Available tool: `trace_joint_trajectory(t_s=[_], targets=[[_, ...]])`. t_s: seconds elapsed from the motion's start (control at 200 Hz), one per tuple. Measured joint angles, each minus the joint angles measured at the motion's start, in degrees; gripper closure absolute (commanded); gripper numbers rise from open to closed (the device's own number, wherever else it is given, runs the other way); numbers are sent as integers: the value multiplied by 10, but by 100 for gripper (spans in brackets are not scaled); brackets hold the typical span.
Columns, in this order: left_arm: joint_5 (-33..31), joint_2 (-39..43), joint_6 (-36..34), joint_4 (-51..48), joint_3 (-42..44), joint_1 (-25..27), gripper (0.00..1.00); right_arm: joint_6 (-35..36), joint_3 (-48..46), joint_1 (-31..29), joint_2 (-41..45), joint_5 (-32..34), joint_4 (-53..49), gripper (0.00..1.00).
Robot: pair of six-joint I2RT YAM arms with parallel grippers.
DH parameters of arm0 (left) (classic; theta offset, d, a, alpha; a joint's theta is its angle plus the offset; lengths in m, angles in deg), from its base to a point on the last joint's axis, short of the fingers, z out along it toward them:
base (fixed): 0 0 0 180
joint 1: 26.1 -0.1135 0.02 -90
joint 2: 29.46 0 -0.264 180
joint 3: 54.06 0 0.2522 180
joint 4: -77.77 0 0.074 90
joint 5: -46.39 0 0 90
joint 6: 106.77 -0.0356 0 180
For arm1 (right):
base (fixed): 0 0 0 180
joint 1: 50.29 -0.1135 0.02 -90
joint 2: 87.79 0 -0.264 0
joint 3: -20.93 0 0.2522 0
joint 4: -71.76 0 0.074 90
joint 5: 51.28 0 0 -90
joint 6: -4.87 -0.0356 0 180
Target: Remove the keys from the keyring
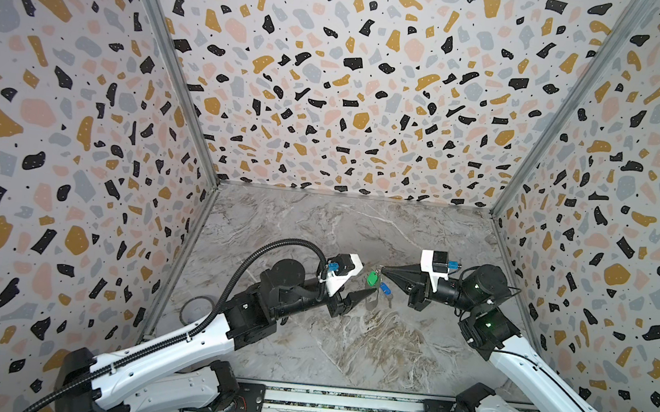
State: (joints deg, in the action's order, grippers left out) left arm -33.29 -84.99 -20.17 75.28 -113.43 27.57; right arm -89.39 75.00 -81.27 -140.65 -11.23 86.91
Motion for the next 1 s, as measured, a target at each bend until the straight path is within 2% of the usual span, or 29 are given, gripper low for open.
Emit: trace_joint_trajectory(t_s=[0.511, 0.701, 1.001], targets=[[-135, -13, 7, 65, 16, 67, 37, -17, -8, 0, 0, 0, 24, 100], [-160, -25, 6, 75, 20, 84, 45, -19, -8, 0, 0, -1, 29, 100], [-207, -25, 7, 80, 22, 85, 52, -19, -9, 0, 0, -2, 28, 100]])
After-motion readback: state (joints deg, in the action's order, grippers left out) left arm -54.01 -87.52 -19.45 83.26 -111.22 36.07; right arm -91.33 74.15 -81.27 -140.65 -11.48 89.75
